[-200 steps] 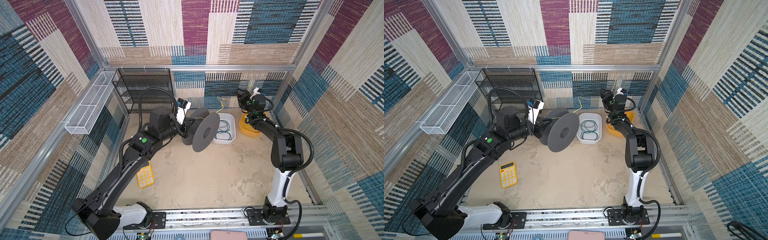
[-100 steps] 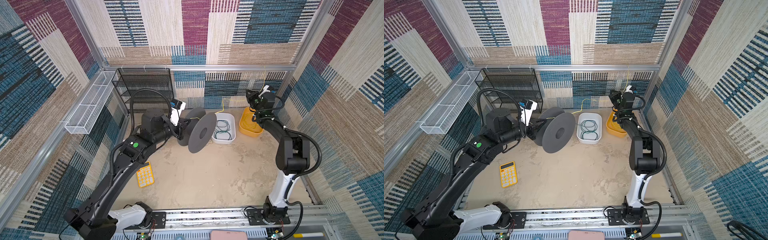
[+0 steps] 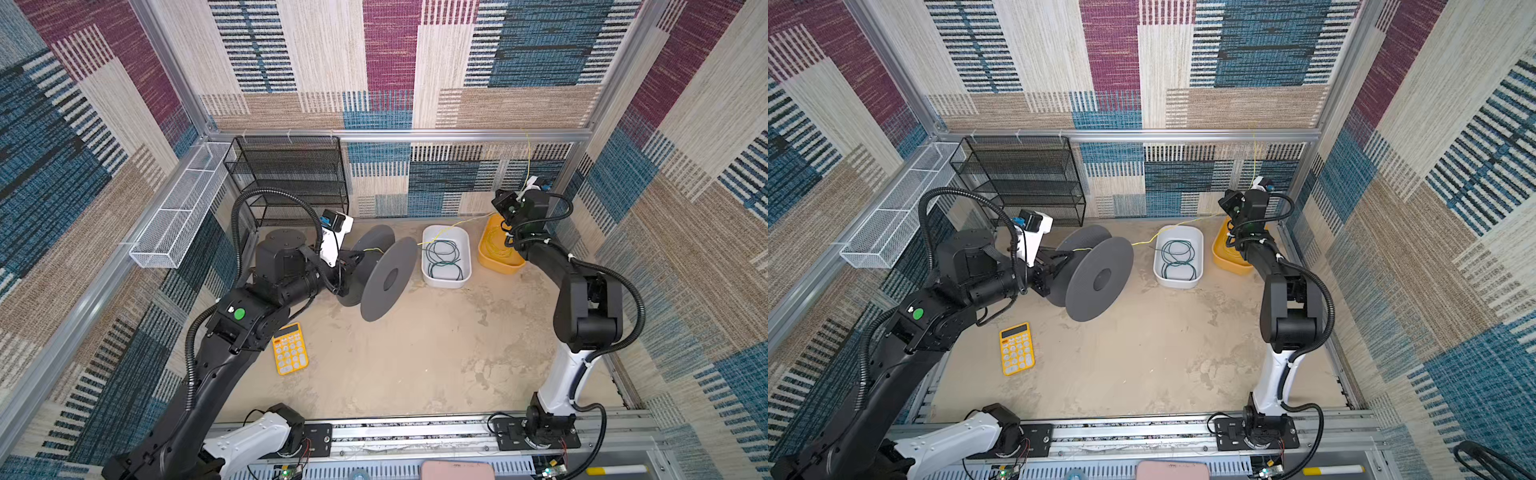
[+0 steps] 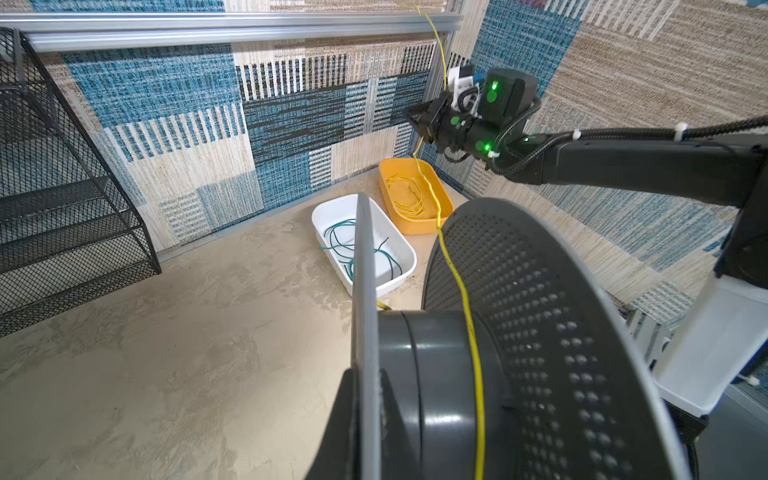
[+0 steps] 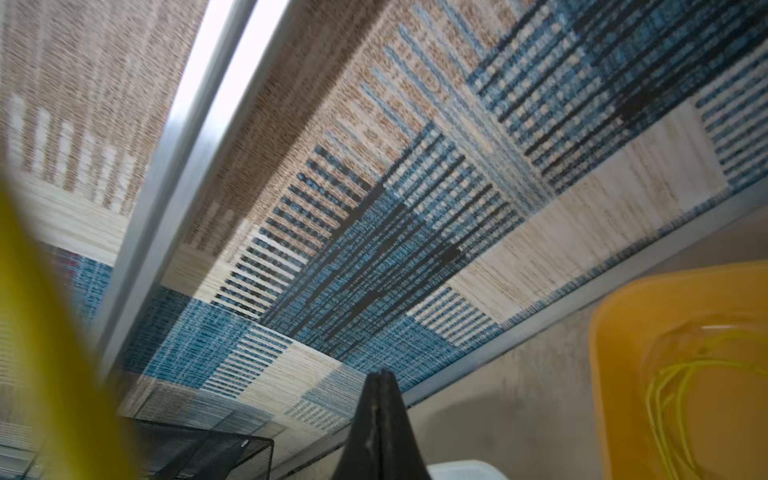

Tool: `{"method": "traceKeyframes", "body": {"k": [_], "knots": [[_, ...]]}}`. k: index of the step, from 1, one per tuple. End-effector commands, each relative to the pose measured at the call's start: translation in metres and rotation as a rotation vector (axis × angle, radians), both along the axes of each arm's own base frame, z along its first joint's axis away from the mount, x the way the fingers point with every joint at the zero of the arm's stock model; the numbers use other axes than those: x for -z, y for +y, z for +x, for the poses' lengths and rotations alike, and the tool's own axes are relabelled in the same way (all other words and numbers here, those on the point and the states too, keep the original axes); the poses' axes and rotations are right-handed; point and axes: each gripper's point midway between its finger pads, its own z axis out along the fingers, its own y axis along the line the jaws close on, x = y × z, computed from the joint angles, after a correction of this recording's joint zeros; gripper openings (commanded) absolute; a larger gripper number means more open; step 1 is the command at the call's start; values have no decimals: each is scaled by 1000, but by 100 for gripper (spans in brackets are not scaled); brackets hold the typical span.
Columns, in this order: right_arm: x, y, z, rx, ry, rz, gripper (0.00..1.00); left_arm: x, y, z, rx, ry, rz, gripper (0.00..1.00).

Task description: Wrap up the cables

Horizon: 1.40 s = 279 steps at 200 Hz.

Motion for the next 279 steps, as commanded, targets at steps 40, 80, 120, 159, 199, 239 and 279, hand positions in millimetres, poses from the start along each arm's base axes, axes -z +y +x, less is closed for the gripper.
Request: {"method": "traceKeyframes", "body": {"k": [40, 80, 120, 159, 199, 239, 279], "knots": [[0, 13, -34, 82, -28, -126, 0, -65, 0, 14, -51, -105, -132, 0], [2, 35, -65, 76, -52, -157, 0, -84, -1, 34, -61, -113, -211, 0], [14, 42, -99, 97, -56, -181, 0, -102, 15, 49, -105, -130, -279, 0], [25, 62, -121, 81, -39, -236, 0, -108, 31, 75, -159, -114, -346, 0], [40, 96, -142, 33, -22, -330, 0, -94, 47, 115, -275, -109, -352, 0], [46, 133, -171, -26, -29, -383, 0, -83, 67, 152, -385, -113, -481, 0], [57, 169, -195, -90, -29, -426, 0, -88, 81, 169, -451, -135, -543, 0]]}}
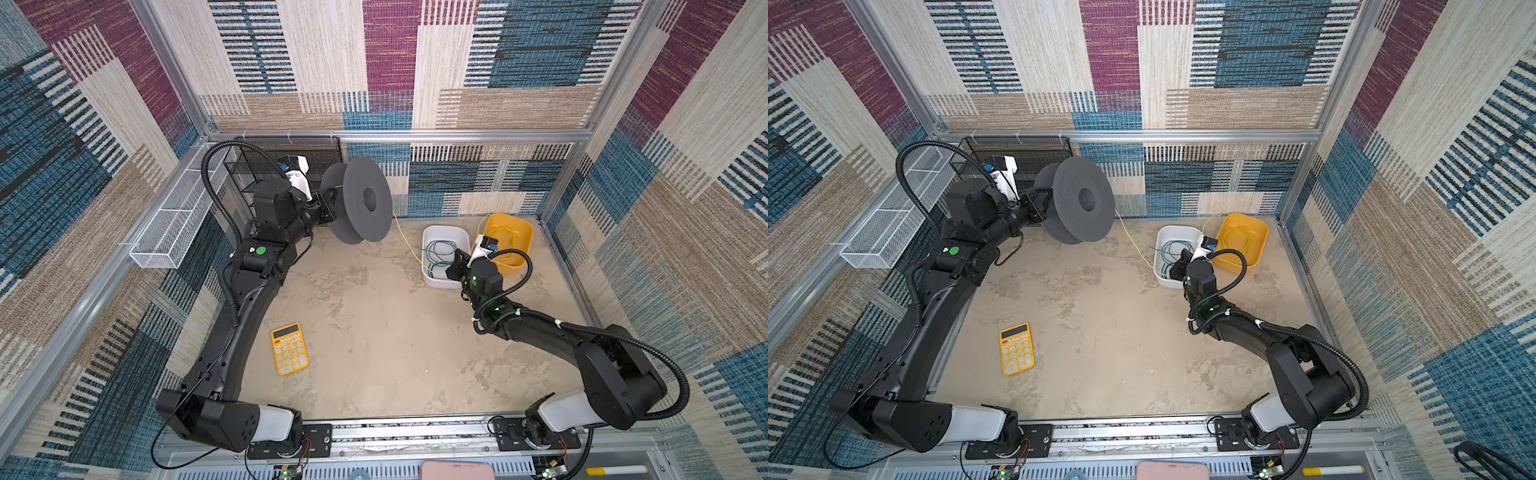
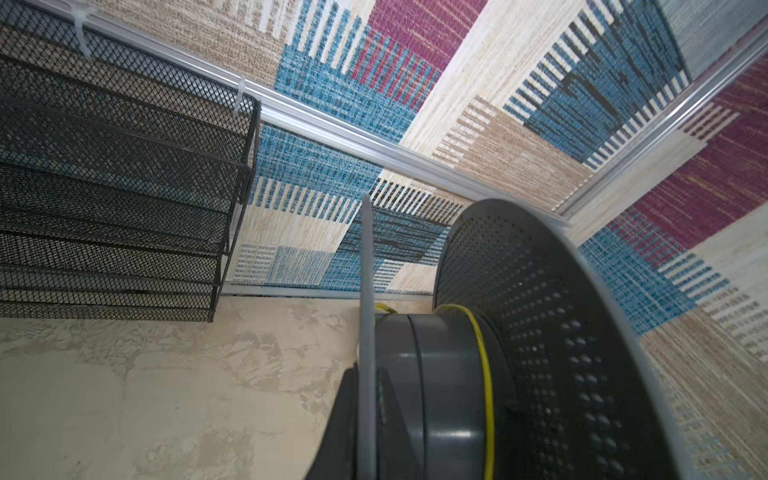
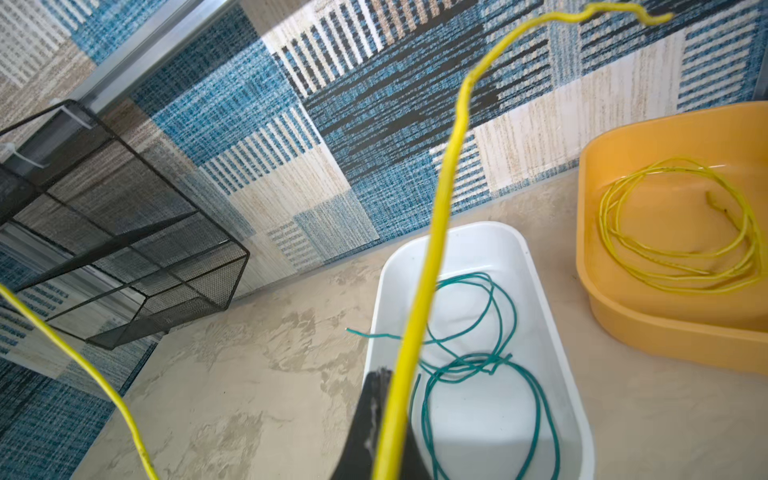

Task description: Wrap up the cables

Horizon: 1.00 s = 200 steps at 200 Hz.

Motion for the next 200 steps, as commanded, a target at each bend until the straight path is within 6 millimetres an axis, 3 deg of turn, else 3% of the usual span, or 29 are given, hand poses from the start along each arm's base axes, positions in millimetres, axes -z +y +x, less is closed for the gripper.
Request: {"method": "traceKeyframes", "body": {"k": [1, 28, 70, 148, 178, 200], "knots": [[0, 9, -10, 2, -18, -48, 0, -52, 14, 7, -79, -180, -101, 0], [1, 25, -30, -31, -28, -62, 0, -48, 24, 17, -148, -176, -92, 0], [-25, 52, -72, -108, -84, -42, 0, -27, 34, 36, -241, -143, -91, 0], [-75, 125, -154, -358, -163, 15, 0, -9, 16, 61, -323, -126, -42, 0], [-64, 151, -174, -444, -132, 14, 0, 3, 8, 63, -346, -120, -25, 0], [-56, 162, -184, -475, -124, 17, 0, 11, -8, 62, -318, -128, 45, 0]]}}
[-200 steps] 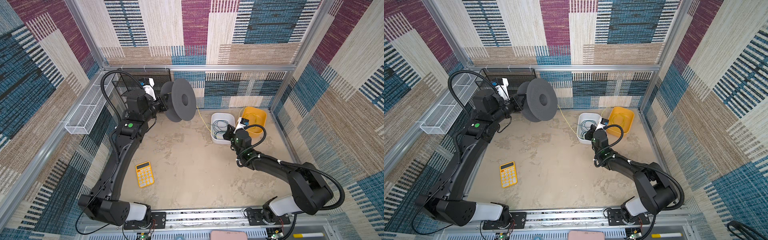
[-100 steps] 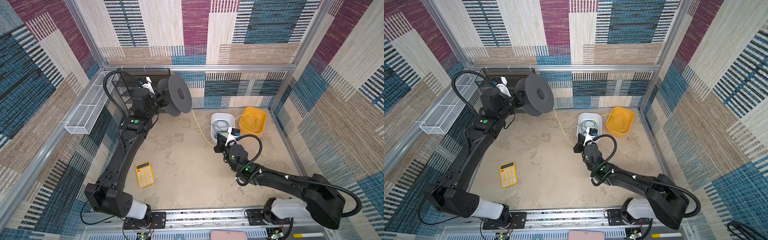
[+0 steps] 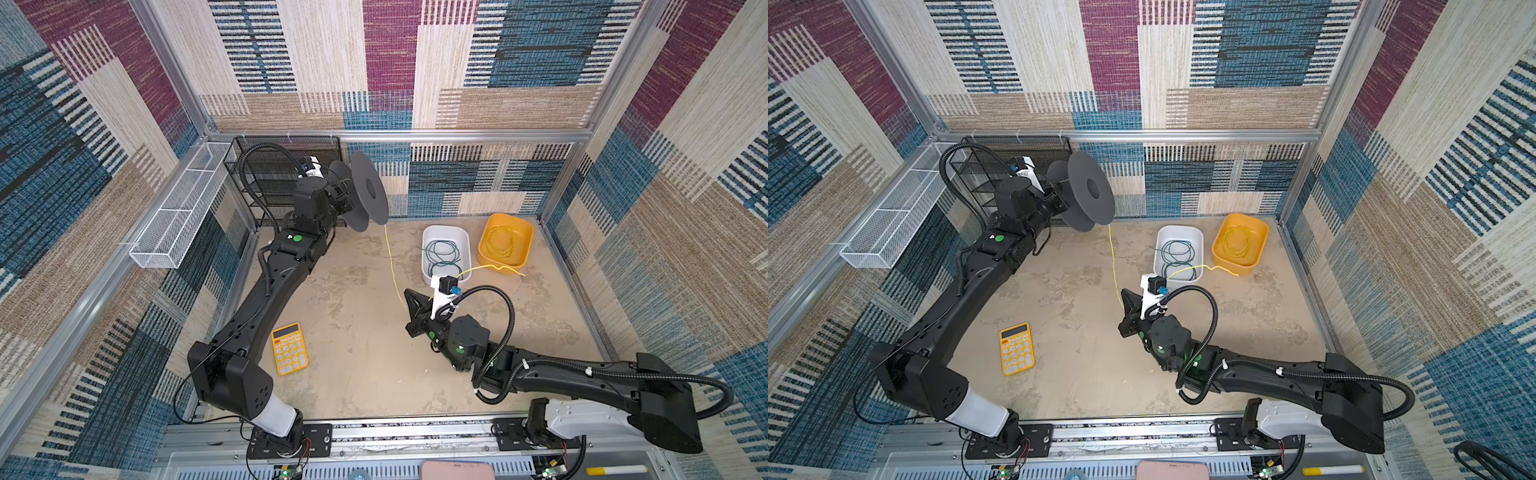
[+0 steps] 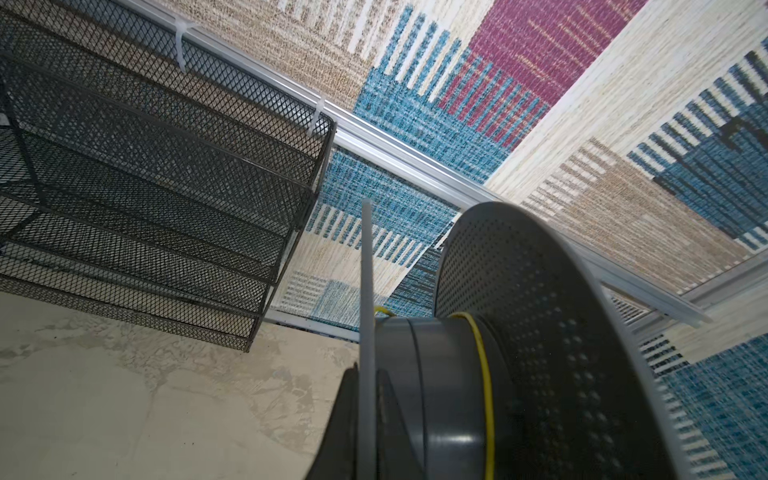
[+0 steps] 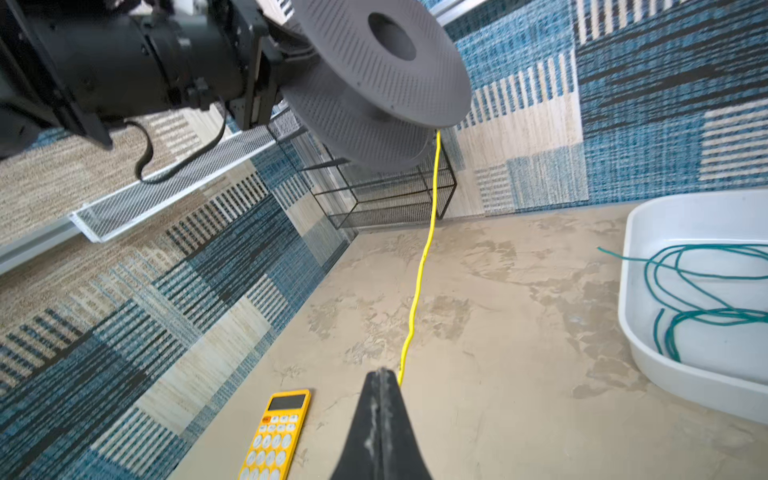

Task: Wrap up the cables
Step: 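Bring the right gripper with the cable toward the spool while the left lowers it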

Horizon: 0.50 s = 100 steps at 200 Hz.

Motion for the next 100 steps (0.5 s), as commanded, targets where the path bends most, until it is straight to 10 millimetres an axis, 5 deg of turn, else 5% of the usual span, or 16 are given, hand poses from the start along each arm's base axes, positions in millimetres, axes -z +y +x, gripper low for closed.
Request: {"method": "traceKeyframes", "body": {"k": [1, 21, 74, 100], "knots": [[4, 10, -10, -30, 7, -2, 0, -28, -1, 2, -54, -133, 38, 0], [-12, 12, -17, -54, -18, 29, 0, -11, -11, 1, -41, -106, 79, 0], [-112, 7, -29, -100, -190, 114, 0, 74, -45, -1, -5, 34, 257, 0], [-146, 10, -27, -124, -251, 128, 0, 99, -63, -8, 24, 64, 329, 0]]}}
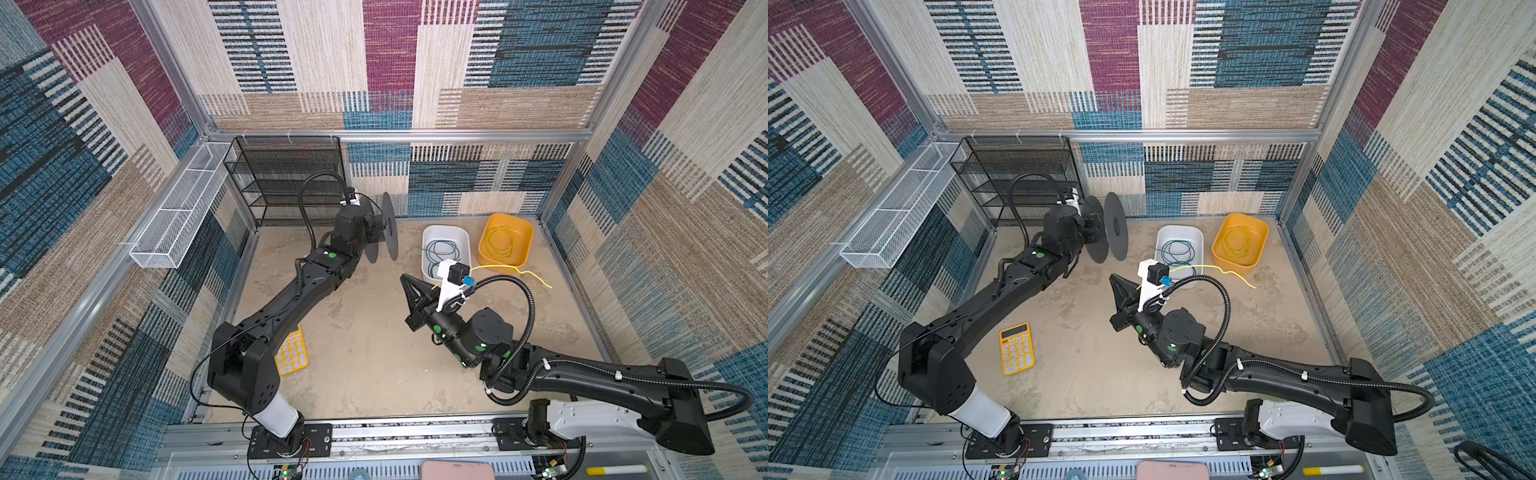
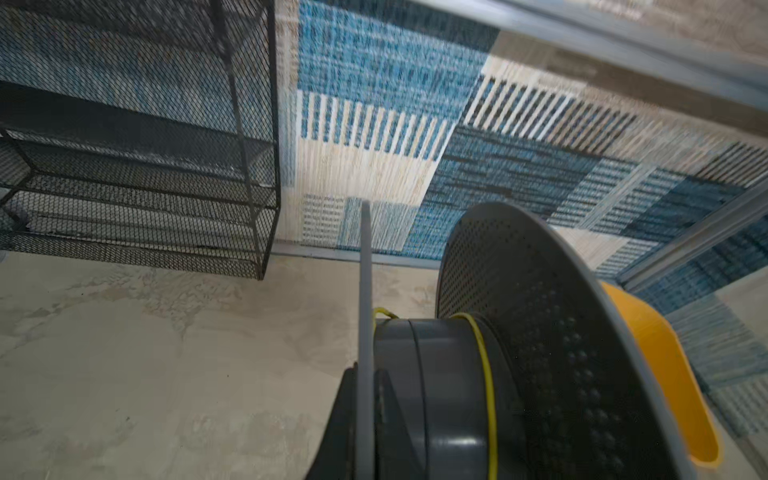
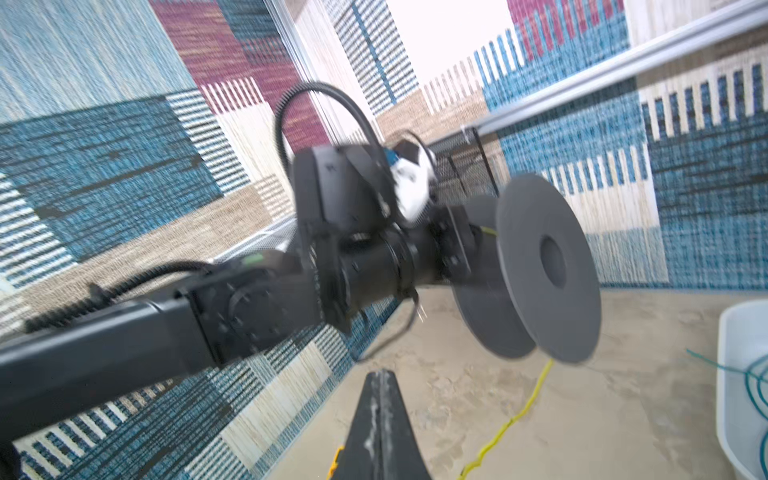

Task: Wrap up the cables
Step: 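Bring the right gripper with the cable toward the spool while the left lowers it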

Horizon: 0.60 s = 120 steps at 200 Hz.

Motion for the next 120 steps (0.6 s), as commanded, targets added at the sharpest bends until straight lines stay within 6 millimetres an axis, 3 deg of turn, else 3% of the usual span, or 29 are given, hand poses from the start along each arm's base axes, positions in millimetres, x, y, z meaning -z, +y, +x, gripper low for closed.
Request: {"method": "traceKeyframes", "body": {"k": [1, 60, 120], "knots": [[-30, 5, -3, -37, -86, -9, 0, -9, -3, 3, -26, -86, 61, 0], [-80, -15, 50, 20, -145, 30, 0, 26, -16, -25, 64, -41, 136, 0], [-99, -31, 125, 55, -145, 37, 0, 64, -13, -79, 132, 4, 190, 0]]}}
